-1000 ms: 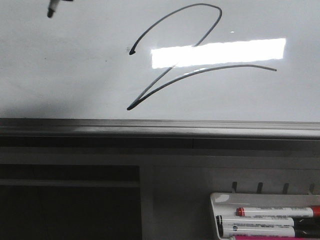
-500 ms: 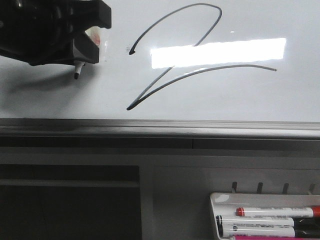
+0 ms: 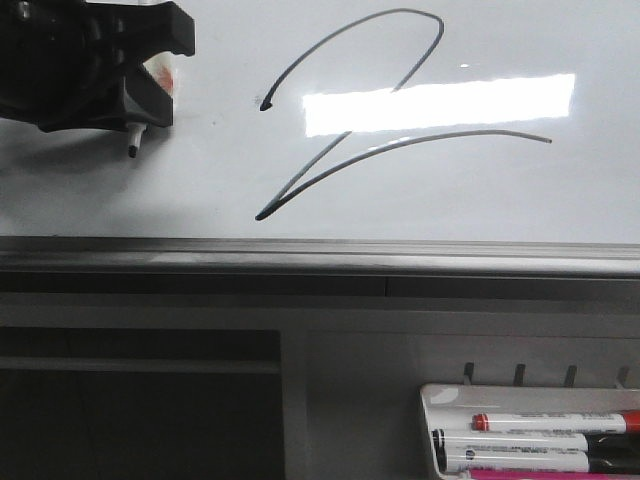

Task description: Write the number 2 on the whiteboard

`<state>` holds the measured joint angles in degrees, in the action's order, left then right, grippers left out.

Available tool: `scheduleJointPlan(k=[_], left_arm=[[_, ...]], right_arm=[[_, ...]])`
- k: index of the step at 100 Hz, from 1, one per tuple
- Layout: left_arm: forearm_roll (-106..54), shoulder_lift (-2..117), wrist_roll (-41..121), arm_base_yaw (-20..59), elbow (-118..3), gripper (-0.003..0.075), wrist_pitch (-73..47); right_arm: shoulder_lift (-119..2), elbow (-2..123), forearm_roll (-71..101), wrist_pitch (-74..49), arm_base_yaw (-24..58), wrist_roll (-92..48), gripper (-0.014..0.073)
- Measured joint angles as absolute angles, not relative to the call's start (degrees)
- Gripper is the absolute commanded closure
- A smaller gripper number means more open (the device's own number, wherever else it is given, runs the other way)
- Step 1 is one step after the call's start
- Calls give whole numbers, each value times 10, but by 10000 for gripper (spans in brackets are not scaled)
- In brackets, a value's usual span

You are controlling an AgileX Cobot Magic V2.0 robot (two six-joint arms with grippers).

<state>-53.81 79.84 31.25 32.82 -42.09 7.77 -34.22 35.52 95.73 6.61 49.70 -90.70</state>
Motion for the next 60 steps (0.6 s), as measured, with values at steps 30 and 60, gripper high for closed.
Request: scheduleJointPlan(k=[30, 60], left_arm=[[-537, 797, 312, 319, -424, 740, 57], [-539, 797, 312, 317, -424, 461, 51]], right_arm=[[-359, 355, 958, 78, 497, -907, 665], [-372, 355, 958, 73, 497, -907, 664]])
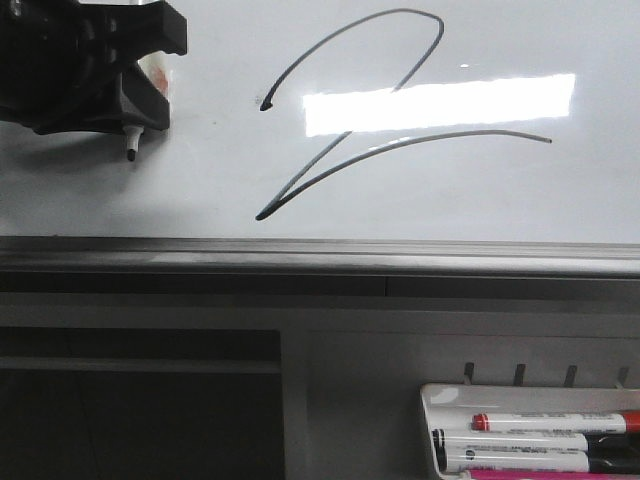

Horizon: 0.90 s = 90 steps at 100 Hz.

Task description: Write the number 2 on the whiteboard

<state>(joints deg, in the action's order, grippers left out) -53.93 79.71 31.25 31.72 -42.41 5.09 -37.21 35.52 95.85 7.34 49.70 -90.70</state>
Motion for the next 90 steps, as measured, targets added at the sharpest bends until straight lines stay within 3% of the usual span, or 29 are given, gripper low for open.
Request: scheduleJointPlan(k=[7, 27, 49, 90], left_arm=[[-540, 797, 312, 317, -424, 414, 49], [-540, 797, 312, 317, -424, 407, 47], [-534, 796, 312, 317, -424, 221, 45], [-530, 778, 312, 315, -421, 216, 52]], right_arm=[[-372, 355, 958, 73, 497, -907, 664], [-372, 355, 958, 73, 497, -907, 665], [-372, 355, 958, 72, 497, -907, 665], [-372, 355, 958, 71, 497, -907, 664]])
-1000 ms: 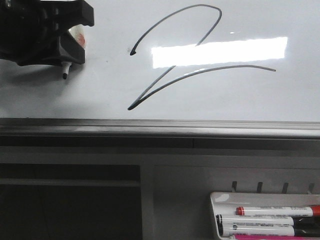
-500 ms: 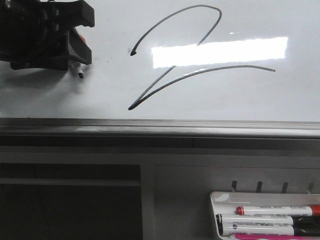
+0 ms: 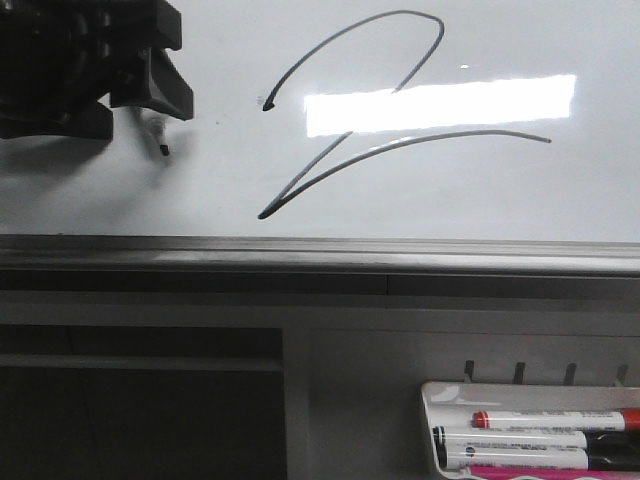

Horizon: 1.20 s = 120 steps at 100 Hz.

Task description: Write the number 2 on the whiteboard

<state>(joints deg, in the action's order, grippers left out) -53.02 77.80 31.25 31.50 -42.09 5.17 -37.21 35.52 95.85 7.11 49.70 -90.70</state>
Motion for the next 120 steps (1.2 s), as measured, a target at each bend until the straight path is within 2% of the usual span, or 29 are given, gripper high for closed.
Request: scheduleJointPlan(k=[34, 45, 54, 62, 73, 90, 107, 120], left_arm=[[-513, 673, 312, 304, -413, 218, 56], [-486, 622, 314, 304, -412, 247, 52], [-451, 570, 322, 304, -411, 338, 36], [-417, 514, 328, 300, -408, 489, 0], [-365, 421, 332, 280, -391, 741, -80], [-317, 272, 333, 239, -323, 741, -158], [-309, 155, 333, 217, -241, 741, -174], [-309, 109, 333, 216, -193, 741, -177]], right_arm=[[-372, 355, 960, 84, 497, -907, 664], [-372, 355, 960, 97, 497, -909, 665], [-365, 348, 960, 107, 497, -939, 664], [-343, 330, 960, 128, 497, -976, 665], [-293, 277, 962, 192, 497, -1000, 672], [-180, 164, 976, 271, 497, -1006, 672], [-94, 109, 980, 256, 497, -1009, 672], [-68, 104, 980, 247, 497, -1009, 672]])
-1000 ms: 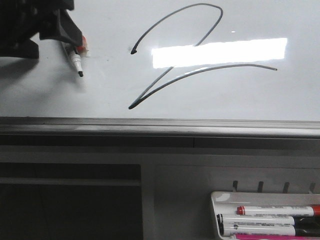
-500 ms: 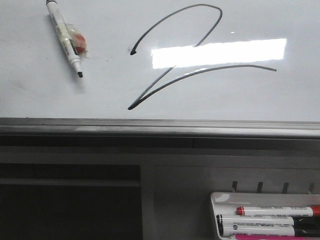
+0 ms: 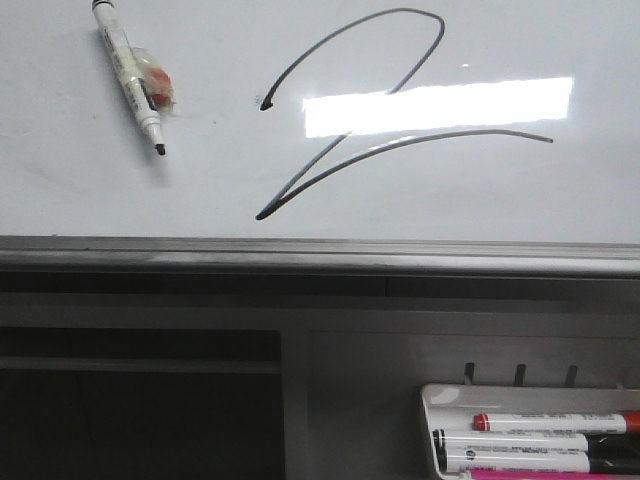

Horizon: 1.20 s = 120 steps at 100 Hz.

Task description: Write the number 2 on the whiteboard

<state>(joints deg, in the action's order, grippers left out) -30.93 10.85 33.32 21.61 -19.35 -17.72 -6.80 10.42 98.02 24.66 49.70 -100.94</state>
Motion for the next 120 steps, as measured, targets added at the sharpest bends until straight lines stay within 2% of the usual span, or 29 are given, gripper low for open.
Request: scheduleJointPlan(k=[59, 73, 95, 120], left_arm=[[-308, 97, 333, 216, -97, 741, -179], [-304, 94, 333, 211, -77, 741, -132], [-115, 41, 333, 185, -30, 741, -38], [-93, -2, 316, 168, 0, 741, 7]], right_arm=[[-66, 104, 980, 245, 497, -1009, 672], [-66, 104, 980, 245, 497, -1009, 672], [-66, 104, 980, 245, 497, -1009, 672], [-66, 104, 980, 245, 497, -1009, 672]])
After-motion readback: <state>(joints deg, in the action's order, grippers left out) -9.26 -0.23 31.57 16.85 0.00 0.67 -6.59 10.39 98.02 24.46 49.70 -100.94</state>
